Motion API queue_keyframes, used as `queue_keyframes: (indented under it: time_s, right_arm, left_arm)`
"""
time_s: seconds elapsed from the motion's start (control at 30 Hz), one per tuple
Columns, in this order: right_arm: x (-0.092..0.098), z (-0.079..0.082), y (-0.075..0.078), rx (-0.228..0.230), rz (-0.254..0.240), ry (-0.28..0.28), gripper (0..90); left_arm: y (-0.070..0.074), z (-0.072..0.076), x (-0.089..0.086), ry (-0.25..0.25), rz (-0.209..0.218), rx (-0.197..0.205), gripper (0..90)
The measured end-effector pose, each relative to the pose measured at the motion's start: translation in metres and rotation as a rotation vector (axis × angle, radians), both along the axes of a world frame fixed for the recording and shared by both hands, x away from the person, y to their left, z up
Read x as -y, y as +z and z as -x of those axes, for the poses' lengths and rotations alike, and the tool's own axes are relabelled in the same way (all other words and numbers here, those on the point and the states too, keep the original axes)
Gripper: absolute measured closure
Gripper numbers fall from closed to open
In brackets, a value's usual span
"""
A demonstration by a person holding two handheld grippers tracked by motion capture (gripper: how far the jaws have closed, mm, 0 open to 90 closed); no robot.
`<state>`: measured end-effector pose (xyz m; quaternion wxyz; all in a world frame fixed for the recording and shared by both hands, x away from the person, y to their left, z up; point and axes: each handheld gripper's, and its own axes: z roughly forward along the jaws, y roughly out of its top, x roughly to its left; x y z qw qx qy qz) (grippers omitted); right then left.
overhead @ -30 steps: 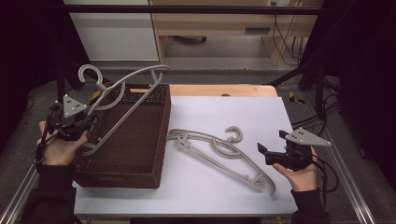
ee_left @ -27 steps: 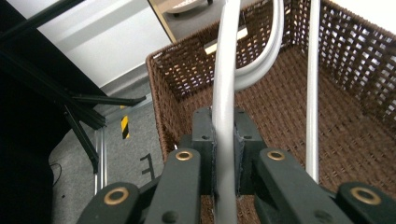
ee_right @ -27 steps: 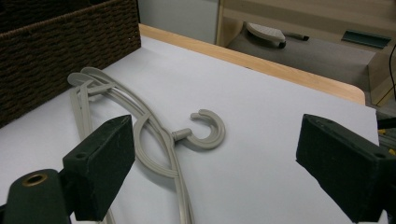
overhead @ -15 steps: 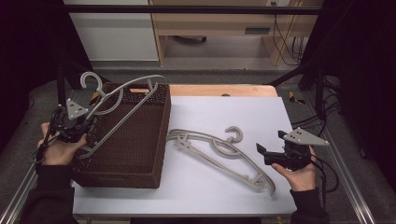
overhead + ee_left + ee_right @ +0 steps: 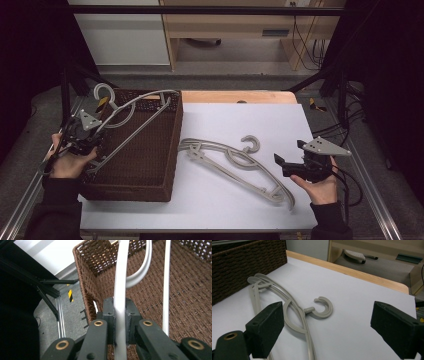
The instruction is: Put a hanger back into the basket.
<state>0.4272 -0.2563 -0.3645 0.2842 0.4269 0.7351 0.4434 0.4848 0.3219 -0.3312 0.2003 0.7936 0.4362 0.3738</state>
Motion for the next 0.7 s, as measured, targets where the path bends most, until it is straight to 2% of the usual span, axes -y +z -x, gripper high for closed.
queue_keyframes:
  time_s: [0.3, 0.67, 0.7]
  right_arm:
    - [0.0, -0.001, -0.001, -0.004, 0.005, 0.003, 11.7]
    - [-0.001, -0.001, -0.001, -0.006, 0.006, 0.002, 11.6]
    - [-0.001, -0.001, -0.001, -0.007, 0.006, 0.002, 11.6]
  left_arm:
    - [-0.011, -0.008, 0.005, 0.027, -0.029, -0.04, 82.1]
    - [-0.041, -0.02, 0.008, 0.035, 0.022, -0.126, 82.0]
    - [-0.043, -0.021, 0.008, 0.036, 0.015, -0.138, 82.0]
